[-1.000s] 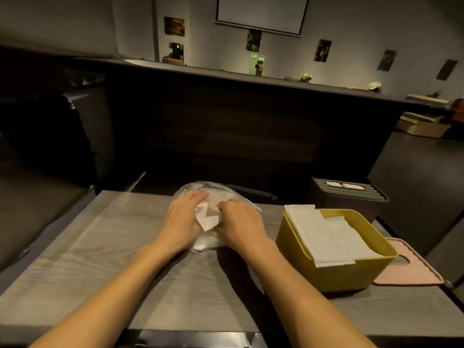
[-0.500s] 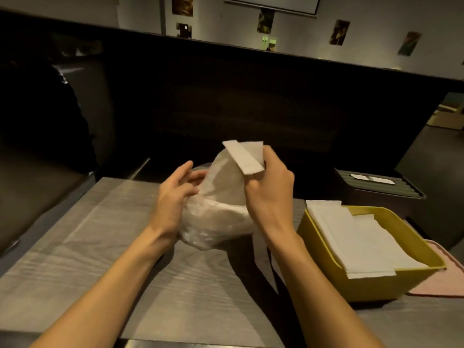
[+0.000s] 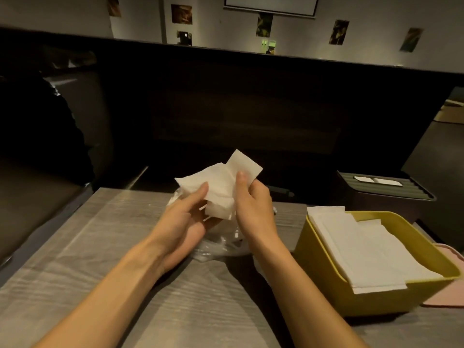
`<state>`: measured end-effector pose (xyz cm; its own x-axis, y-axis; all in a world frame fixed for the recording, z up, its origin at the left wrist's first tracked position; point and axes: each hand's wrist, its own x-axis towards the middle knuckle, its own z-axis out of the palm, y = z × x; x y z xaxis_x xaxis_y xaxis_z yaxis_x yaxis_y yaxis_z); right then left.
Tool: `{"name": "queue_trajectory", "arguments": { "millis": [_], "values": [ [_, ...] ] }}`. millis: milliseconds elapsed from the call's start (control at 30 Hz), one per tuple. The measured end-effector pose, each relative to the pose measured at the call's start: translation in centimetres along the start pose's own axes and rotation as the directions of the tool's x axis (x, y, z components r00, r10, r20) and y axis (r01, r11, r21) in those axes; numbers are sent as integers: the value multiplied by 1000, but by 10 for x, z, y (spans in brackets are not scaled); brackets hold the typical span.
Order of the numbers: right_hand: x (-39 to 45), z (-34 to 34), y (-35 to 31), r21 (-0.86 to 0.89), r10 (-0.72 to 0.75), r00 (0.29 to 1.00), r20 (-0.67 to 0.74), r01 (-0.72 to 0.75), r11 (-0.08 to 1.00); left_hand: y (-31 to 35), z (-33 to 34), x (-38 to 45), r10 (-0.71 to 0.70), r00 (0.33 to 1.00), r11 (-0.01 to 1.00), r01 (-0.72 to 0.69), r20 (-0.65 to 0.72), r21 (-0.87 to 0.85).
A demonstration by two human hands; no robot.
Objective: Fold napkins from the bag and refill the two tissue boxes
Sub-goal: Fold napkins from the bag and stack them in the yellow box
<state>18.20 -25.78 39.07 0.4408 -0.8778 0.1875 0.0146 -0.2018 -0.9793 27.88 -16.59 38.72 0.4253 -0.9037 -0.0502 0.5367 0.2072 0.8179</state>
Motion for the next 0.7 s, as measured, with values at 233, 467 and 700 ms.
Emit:
{"name": "queue_trajectory", "arguments": {
  "millis": [233,467,700],
  "values": [
    [-4,-4,5,12,-48,998,-40,48,999,12,0,-5,-8,1000,982,5,-16,-191],
    [-7,-6,-5,111,-170,985,-8,169,979,20,-5,-9,3,999,932,-21,-50,-362],
    [-8,-11,-6,192,-139,989,-55,147,970,18,-7,-9,-12,999,922,0,-30,-387]
  ]
}}
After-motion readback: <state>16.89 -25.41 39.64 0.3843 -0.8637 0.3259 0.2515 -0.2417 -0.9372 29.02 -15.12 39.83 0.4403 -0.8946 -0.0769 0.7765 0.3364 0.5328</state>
